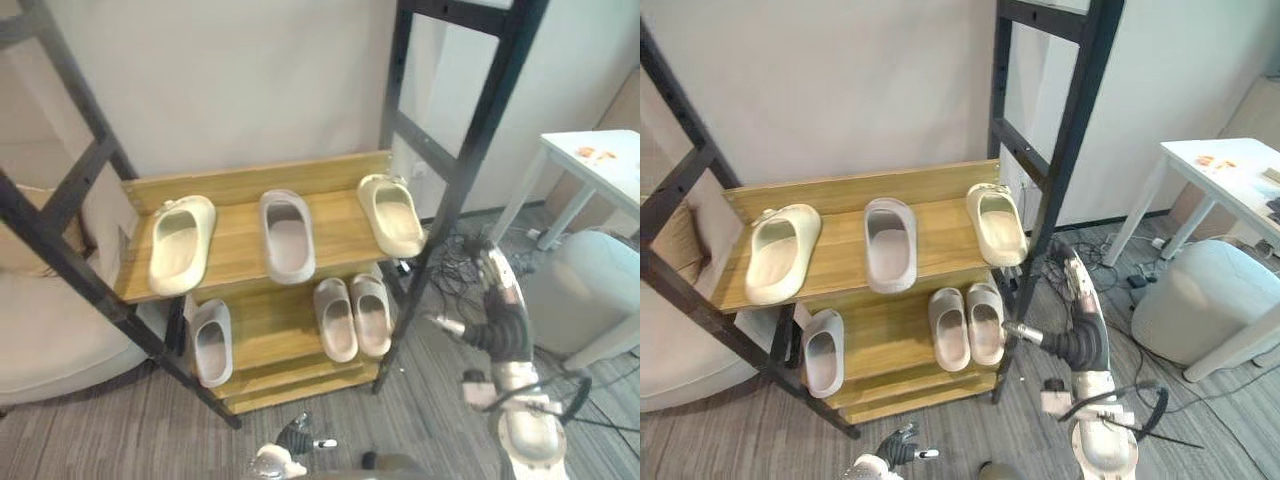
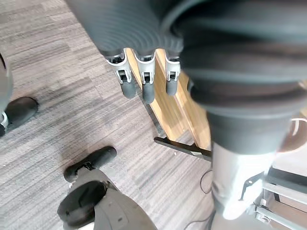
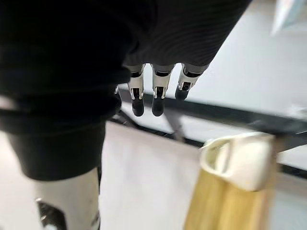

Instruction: Organize the slippers on the shoe rack

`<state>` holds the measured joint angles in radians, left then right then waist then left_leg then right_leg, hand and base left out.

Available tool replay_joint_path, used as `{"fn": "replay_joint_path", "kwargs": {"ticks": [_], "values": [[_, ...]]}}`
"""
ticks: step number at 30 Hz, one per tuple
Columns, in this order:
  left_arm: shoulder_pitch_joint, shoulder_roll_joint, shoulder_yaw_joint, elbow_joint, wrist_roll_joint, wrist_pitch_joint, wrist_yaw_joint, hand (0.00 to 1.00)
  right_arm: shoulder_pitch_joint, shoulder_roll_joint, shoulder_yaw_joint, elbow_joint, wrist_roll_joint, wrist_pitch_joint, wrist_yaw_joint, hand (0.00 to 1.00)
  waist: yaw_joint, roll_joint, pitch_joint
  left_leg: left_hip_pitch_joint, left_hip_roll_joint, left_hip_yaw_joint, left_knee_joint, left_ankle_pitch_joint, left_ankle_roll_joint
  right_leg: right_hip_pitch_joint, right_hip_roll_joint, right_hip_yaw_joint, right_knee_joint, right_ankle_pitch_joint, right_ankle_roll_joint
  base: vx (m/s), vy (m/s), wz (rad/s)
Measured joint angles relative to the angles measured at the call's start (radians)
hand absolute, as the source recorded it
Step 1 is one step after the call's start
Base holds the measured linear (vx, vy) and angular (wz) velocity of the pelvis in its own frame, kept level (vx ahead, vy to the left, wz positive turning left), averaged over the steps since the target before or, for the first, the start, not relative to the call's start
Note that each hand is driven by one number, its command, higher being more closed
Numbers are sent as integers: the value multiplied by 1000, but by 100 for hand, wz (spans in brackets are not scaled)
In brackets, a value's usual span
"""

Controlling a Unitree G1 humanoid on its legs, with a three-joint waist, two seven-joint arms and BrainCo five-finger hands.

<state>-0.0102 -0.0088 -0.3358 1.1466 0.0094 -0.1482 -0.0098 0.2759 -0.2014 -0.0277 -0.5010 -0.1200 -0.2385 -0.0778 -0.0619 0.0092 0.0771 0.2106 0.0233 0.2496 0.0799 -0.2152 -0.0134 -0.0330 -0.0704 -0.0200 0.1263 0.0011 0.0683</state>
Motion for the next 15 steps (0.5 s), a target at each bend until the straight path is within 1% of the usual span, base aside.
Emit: {"fn": "replay_joint_path", "kwargs": {"ticks": [3, 4, 6, 8, 10, 11, 12, 14, 15], "values": [[-8, 13, -1, 6, 8, 0, -17, 0, -89, -30, -6, 56, 1, 2, -11, 0, 12, -7, -3, 0, -8, -23, -6, 5, 5, 20, -11, -21, -26, 8, 7, 41, 38, 27], [-8, 15, -2, 6, 8, 0, -17, 0, -96, -32, -6, 58, 1, 2, -12, 0, 13, -7, -3, 0, -9, -25, -6, 6, 6, 23, -12, -23, -29, 9, 8, 37, 25, 16], [-8, 26, -6, 6, 8, 1, -18, 0, -173, -41, -7, 86, 3, 2, -16, 0, 13, -10, -2, -2, -17, -44, -8, 8, 10, 35, -20, -35, -46, 15, 12, 34, 25, 16], [-9, 34, -6, 6, 8, 2, -18, 0, -207, -43, -7, 112, 3, 3, -19, 0, 15, -15, 0, -3, -18, -45, -8, 8, 10, 36, -20, -35, -47, 15, 12, 14, 11, 6], [-8, 47, -6, 7, 8, 4, -19, 0, -263, -63, -7, 165, 4, 7, -23, 0, 18, -27, -5, -18, -19, -59, -8, 10, 14, 35, -24, -50, -62, 20, 11, 16, -3, 15], [-8, 48, -6, 7, 8, 4, -19, 0, -272, -68, -7, 173, 4, 10, -24, 0, 18, -28, -5, -21, -19, -63, -8, 10, 14, 35, -24, -53, -65, 22, 11, 27, -15, 20], [-16, 52, -6, 7, 7, 5, -22, 0, -315, -90, -5, 216, 5, 15, -27, 0, 20, -32, -6, -31, -18, -70, -7, 11, 13, 35, -22, -62, -80, 28, 10, 21, -12, 11], [-16, 54, -6, 7, 7, 6, -24, 0, -353, -101, -2, 256, 6, 19, -33, 0, 23, -33, -7, -36, -16, -71, -7, 12, 12, 35, -21, -64, -92, 34, 10, 27, -28, 5], [-17, 54, -6, 13, 7, 7, -28, 0, -408, -123, 4, 320, 6, 27, -40, 0, 26, -31, -6, -42, -15, -73, -7, 13, 10, 36, -19, -68, -104, 40, 8, 30, -35, 3]]}}
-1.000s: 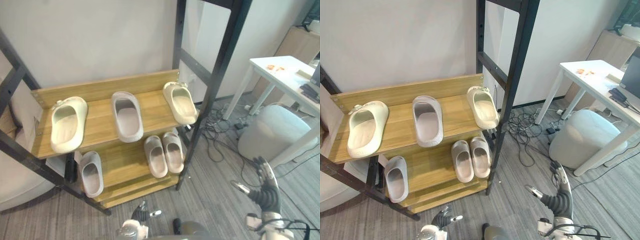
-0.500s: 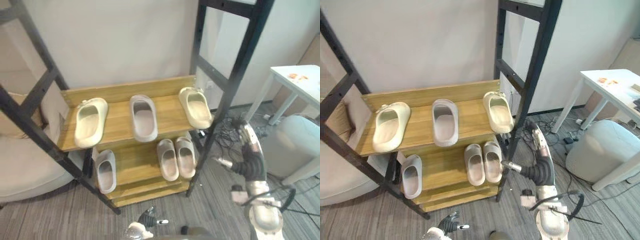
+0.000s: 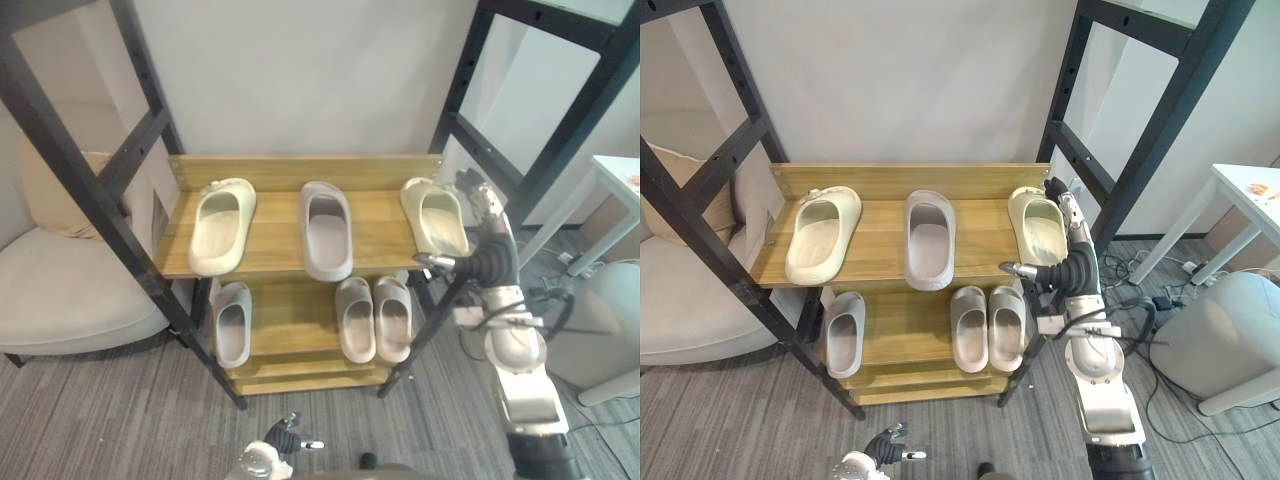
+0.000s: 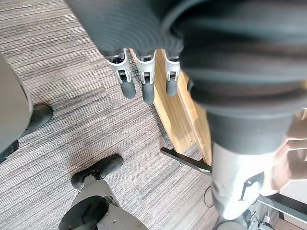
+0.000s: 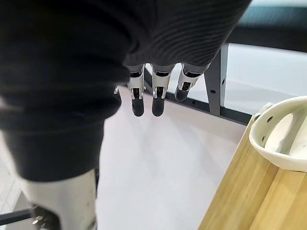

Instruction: Organize the slippers on the shoe rack

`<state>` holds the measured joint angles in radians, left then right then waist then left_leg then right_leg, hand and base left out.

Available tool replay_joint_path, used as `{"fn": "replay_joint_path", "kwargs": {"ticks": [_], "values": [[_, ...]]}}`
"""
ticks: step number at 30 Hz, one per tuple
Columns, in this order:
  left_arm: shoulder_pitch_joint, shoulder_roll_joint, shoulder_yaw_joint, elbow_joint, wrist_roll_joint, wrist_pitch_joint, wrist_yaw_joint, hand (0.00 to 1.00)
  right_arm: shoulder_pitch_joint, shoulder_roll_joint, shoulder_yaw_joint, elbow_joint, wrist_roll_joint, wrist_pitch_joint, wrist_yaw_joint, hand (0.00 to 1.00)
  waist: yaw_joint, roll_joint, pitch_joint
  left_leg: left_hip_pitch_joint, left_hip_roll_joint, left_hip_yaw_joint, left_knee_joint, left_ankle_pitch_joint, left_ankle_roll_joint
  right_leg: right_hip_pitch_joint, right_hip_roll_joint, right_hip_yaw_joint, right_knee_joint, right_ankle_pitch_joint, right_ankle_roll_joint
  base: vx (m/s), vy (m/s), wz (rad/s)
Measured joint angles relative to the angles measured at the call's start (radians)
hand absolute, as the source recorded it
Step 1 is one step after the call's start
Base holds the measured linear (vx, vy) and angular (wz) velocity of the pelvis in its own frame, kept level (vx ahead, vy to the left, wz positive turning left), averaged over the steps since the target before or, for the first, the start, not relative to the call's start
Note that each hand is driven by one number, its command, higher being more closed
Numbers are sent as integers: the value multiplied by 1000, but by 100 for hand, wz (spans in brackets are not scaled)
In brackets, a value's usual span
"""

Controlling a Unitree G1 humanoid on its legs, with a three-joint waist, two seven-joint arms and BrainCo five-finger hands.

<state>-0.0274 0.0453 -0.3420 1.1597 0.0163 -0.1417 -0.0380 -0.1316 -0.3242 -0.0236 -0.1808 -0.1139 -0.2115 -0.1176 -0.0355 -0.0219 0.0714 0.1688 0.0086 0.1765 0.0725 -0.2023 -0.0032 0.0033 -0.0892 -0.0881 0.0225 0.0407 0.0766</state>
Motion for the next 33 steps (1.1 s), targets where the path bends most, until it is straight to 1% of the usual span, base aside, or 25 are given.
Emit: {"fn": "replay_joint_path", "kwargs": {"ticks": [2, 3, 5, 7, 12, 15, 19, 21, 30, 33], "values": [[0, 1, 0, 0, 0, 0, -7, 0, -31, -6, 1, 40, 0, 8, -5, 0, 0, 1, -1, -8, 1, -7, 0, 1, -2, 0, 1, -9, -10, 3, -1, 38, -38, 13], [-2, 2, 0, 0, -1, 0, -7, 0, -70, -13, 4, 88, 0, 22, -10, 0, 4, 0, 0, -14, 3, -21, 0, 3, -5, 2, 2, -20, -26, 10, -5, 64, -53, 20], [-4, 2, 0, -1, -1, 0, -7, 0, -96, -18, 13, 124, -1, 25, -11, 0, 9, 0, 0, -18, 5, -23, 0, 3, -5, 2, 4, -24, -31, 12, -6, 44, -47, 10], [-5, 3, 1, -6, -4, 0, -7, 0, -146, -33, 34, 198, -2, 34, -14, 0, 20, -1, 0, -27, 9, -31, 0, 4, -6, 6, 8, -36, -48, 16, -10, 22, -46, 10], [-3, 11, 1, -21, -19, 0, -7, 0, -237, -33, 44, 319, -1, 46, -18, 0, 34, -4, 1, -30, 12, -43, 0, 4, -7, 19, 12, -48, -73, 24, -14, 28, -34, 7], [-1, 17, 2, -28, -21, 0, -7, 0, -283, -33, 75, 385, -1, 55, -17, 0, 37, -10, 5, -31, 11, -47, 0, 4, -7, 33, 13, -52, -99, 37, -13, 4, -14, 2], [-2, 22, 8, -39, -22, 0, -6, 0, -334, -30, 120, 444, -1, 59, -10, 0, 42, -21, 12, -45, 7, -51, -1, 4, -7, 30, 13, -56, -108, 42, -14, -21, -20, 4], [-2, 22, 9, -48, -30, 0, -6, 0, -372, -29, 144, 492, -2, 64, -7, 0, 51, -24, 16, -47, 7, -52, -1, 6, -9, 30, 14, -57, -110, 43, -15, 0, 0, 0], [0, 20, 37, -61, -60, -1, -5, 0, -431, -16, 151, 597, -3, 68, -4, 0, 71, -26, 21, -54, 6, -66, -3, 7, -12, 29, 13, -70, -111, 43, -15, -1, -16, 4], [0, 23, 50, -72, -60, -2, -4, 0, -472, -4, 150, 640, -3, 75, -5, 0, 77, -32, 42, -63, 5, -81, -3, 13, -15, 27, 10, -82, -111, 44, -15, -16, -35, 13]]}}
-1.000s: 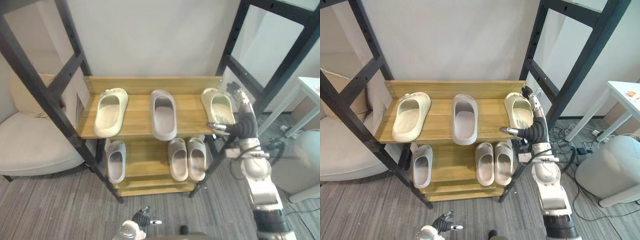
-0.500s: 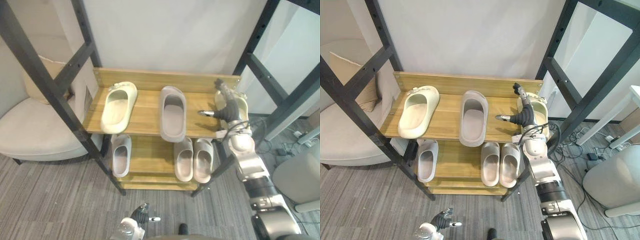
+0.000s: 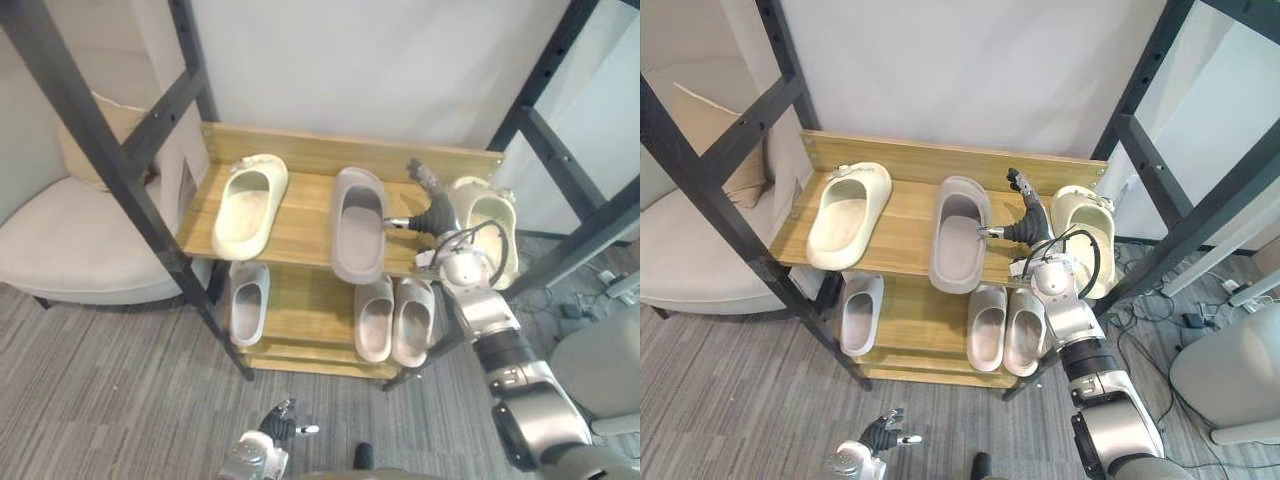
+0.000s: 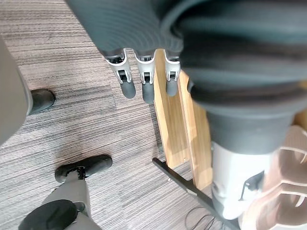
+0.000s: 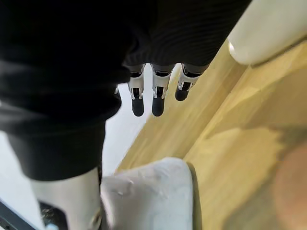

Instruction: Organize the slippers on the shoe rack

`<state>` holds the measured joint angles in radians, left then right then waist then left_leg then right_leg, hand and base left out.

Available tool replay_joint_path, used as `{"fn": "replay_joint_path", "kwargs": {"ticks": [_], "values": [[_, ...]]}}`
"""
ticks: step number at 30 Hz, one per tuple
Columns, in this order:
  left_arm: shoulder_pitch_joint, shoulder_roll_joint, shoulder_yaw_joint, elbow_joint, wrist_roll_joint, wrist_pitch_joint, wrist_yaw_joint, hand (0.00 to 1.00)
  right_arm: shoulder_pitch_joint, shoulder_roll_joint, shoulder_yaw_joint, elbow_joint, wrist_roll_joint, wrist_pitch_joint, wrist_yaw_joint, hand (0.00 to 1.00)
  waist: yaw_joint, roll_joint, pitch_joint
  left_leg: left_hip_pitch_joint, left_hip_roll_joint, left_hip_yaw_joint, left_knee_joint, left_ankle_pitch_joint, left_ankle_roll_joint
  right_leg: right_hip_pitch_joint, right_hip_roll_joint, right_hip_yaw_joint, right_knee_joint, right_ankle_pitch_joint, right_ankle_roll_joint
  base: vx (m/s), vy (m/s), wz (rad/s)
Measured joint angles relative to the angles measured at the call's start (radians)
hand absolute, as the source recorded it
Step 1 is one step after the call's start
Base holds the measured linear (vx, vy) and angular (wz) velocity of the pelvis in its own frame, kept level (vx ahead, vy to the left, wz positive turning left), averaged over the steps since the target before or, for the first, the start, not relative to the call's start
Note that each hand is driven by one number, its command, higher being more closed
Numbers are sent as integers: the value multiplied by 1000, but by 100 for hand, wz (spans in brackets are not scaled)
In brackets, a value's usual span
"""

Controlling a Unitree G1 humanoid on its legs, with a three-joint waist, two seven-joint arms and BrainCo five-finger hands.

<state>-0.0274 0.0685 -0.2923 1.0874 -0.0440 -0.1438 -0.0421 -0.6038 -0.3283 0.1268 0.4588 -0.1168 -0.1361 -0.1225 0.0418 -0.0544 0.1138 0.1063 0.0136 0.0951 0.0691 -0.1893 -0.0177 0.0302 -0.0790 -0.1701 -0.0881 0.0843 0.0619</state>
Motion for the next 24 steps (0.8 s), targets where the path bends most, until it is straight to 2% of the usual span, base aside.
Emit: {"fn": "replay_joint_path", "kwargs": {"ticks": [4, 14, 15, 19, 24], "values": [[0, -1, 1, -14, -1, -1, 0, 0, -42, 13, 0, 57, 1, 1, 0, 0, 14, 1, 5, -1, 0, -5, 0, 2, -1, -3, 0, -6, 0, 1, -2, -2, -34, 3], [0, 0, 33, -20, -40, -5, 11, 0, -142, 18, 9, 155, 2, 3, -3, 0, 20, -10, 29, -2, -3, -19, -20, 15, 0, -2, -4, -18, 0, 2, -2, -3, -15, 3], [0, 0, 33, -20, -41, -5, 17, 0, -151, 18, 14, 161, 2, 3, -3, 100, 21, -10, 30, -2, -3, -19, -20, 16, 0, -2, -4, -18, 0, 2, -2, 0, 0, 0], [0, 7, 38, -35, -60, -6, 18, 0, -186, 18, 35, 191, 10, -1, -3, 100, 23, -19, 46, -3, -3, -23, -26, 24, -2, -3, -4, -21, 0, 2, -3, -21, -29, 3], [0, 8, 38, -36, -78, -11, 18, 0, -240, 17, 32, 256, 97, -5, -13, 100, 31, -19, 48, -2, -3, -34, -53, 43, -5, -10, -3, -31, 0, 1, -4, -16, -45, 6]]}}
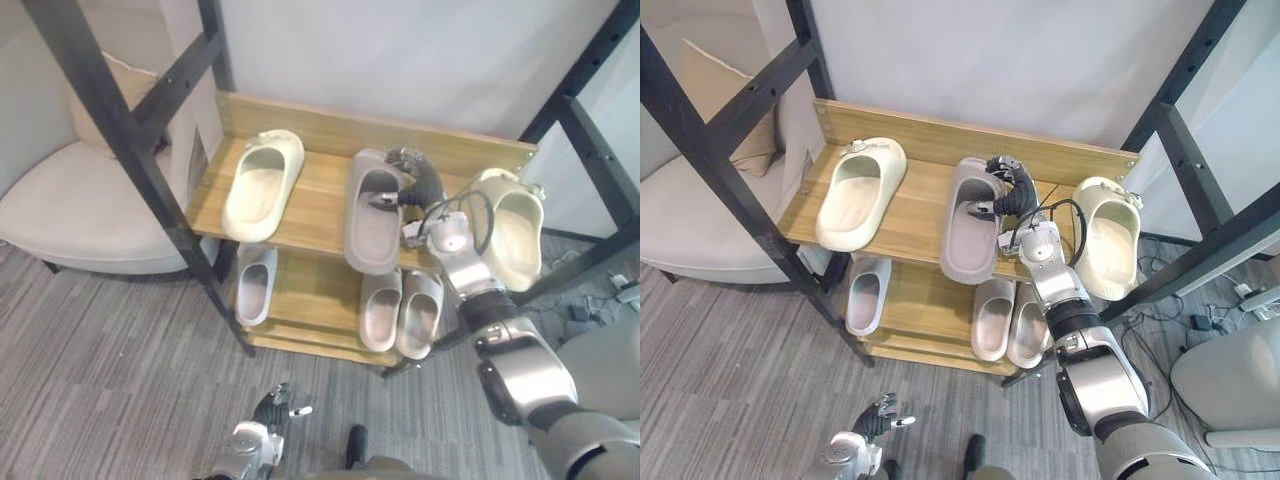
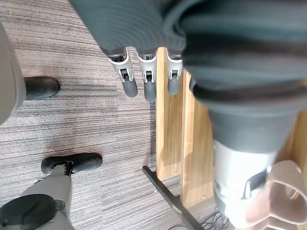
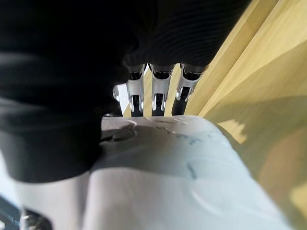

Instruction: Organize the slippers on the shoe rack

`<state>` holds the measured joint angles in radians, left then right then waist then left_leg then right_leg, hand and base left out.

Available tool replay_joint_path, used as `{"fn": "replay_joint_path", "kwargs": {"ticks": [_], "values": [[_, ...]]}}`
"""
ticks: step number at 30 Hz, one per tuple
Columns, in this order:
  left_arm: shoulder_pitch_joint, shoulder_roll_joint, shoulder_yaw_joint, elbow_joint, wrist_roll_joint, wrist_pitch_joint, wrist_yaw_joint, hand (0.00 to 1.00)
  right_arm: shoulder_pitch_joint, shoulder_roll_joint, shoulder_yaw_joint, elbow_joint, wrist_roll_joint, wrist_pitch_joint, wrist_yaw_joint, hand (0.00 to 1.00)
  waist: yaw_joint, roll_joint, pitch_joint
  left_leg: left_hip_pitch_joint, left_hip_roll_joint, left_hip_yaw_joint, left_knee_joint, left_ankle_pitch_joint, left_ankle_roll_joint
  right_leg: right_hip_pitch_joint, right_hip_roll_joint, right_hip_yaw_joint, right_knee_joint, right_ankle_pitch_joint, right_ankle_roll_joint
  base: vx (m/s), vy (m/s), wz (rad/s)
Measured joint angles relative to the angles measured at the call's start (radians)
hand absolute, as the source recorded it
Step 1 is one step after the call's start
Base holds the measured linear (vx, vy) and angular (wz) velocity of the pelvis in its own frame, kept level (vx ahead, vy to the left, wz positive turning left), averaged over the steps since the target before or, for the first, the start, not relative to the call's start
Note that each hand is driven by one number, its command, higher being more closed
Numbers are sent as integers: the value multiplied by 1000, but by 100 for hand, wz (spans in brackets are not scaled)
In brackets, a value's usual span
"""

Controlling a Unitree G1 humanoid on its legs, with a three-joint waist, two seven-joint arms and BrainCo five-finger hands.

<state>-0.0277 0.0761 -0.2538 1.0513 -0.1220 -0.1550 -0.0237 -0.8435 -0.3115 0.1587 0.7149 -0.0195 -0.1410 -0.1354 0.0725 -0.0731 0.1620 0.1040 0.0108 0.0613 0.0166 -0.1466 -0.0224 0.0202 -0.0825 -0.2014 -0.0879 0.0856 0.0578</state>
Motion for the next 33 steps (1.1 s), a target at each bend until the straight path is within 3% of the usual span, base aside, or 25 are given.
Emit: {"fn": "replay_joint_path", "kwargs": {"ticks": [6, 12, 26, 33], "values": [[0, 2, 2, 1, -18, -6, 0, 0, -12, -3, 0, 15, 102, -9, 13, 100, 2, -1, 1, 1, 1, -1, -1, 0, 0, 1, 1, -1, 0, -1, -1, 3, -14, 2], [0, 11, 2, 1, -18, -6, 0, 0, 1, -4, 0, -3, 109, -15, 15, 100, 2, -1, 1, 3, 2, 1, 0, 0, 0, 3, 2, 0, 0, -1, -1, 0, -5, 0], [0, 9, 1, 4, 28, -2, -1, 0, 368, 79, 1, -503, 57, -45, -7, 100, -18, 2, -2, 41, 14, 13, 6, -4, -2, 40, 7, 12, 1, -4, -5, 4, -17, -2], [-1, 7, 0, 29, 59, -4, -1, 0, 458, 127, 18, -755, 17, -97, -9, 100, -24, 9, -11, 53, 13, 14, 28, -10, -1, 50, 2, 16, 12, -4, -4, -33, -8, -1]]}}
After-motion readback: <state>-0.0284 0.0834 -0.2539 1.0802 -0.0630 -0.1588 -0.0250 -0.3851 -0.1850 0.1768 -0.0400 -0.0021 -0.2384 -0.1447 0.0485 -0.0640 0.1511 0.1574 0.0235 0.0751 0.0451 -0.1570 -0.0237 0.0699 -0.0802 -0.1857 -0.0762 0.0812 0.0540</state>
